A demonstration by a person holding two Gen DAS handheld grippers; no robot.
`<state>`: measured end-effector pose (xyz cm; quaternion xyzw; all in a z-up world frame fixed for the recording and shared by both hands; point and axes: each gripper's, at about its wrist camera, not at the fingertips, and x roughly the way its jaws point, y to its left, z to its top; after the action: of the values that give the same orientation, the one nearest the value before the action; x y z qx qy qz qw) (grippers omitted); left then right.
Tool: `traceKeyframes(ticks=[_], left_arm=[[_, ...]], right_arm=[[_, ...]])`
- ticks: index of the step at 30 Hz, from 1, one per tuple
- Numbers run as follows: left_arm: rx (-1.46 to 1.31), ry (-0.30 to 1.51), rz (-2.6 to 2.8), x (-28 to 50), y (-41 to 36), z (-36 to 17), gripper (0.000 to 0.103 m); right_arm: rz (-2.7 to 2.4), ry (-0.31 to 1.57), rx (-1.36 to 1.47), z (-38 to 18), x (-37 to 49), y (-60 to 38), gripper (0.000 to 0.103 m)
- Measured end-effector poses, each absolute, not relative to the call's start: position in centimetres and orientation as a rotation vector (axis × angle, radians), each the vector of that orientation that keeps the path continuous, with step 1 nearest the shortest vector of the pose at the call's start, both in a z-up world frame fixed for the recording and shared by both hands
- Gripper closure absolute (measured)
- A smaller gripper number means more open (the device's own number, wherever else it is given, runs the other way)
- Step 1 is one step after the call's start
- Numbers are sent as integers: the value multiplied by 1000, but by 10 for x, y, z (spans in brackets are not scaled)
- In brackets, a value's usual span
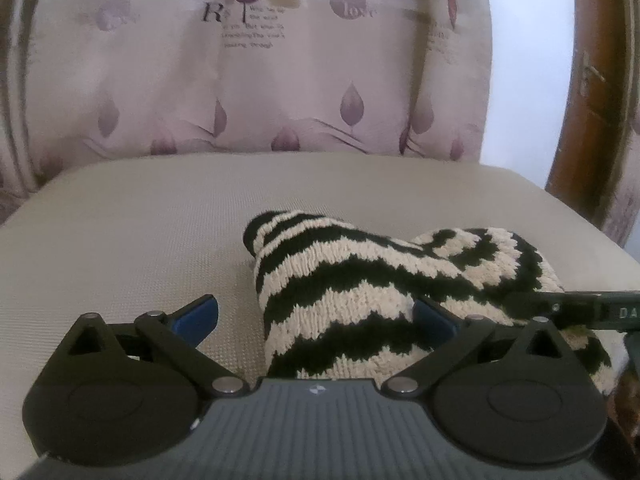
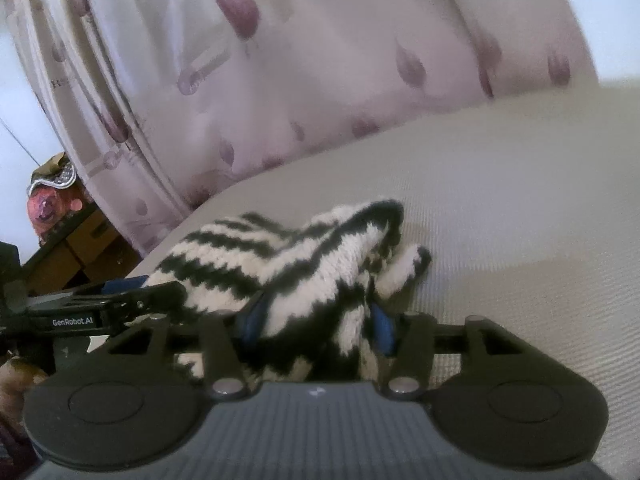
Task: Fold small clothes
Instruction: 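Open both grippers and release the folded cardigan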
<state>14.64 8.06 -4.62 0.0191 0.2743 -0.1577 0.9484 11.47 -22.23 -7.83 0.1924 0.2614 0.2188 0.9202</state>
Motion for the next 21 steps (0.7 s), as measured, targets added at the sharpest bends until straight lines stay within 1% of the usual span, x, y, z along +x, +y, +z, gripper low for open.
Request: traceKeyframes(ticks=[1, 2, 3, 5, 7, 9, 10, 11, 13, 15, 17, 21], left_arm=[[44, 549, -305, 145, 81, -44, 0], [50, 539, -290, 142, 81, -42, 0], [57, 531, -278, 140, 81, -40, 0], [67, 518, -262, 136, 81, -36, 0], [74, 501, -233, 132, 82, -33, 0], [86, 475, -206, 127, 82, -30, 0], [92, 457, -189, 124, 81, -28, 0], [97, 439, -175, 121, 81, -26, 0], [97, 416, -161, 116, 80, -21, 0], [90, 396, -154, 111, 80, -17, 0], [106, 363, -124, 104, 76, -13, 0], [148, 284, -39, 89, 65, -1, 0]], right_arm=[[441, 516, 375, -73, 109, -221, 46], [437, 496, 359, -69, 105, -220, 40], [433, 467, 343, -63, 98, -219, 37], [434, 412, 333, -53, 85, -217, 24], [431, 363, 307, -43, 73, -212, 19], [403, 319, 270, -36, 61, -206, 18], [392, 296, 259, -33, 55, -202, 15], [382, 279, 254, -30, 52, -199, 9], [348, 238, 244, -28, 44, -193, 4], [316, 173, 235, -28, 32, -191, 4], [297, 118, 226, -27, 23, -190, 0], [267, 51, 214, -23, 9, -190, 0]])
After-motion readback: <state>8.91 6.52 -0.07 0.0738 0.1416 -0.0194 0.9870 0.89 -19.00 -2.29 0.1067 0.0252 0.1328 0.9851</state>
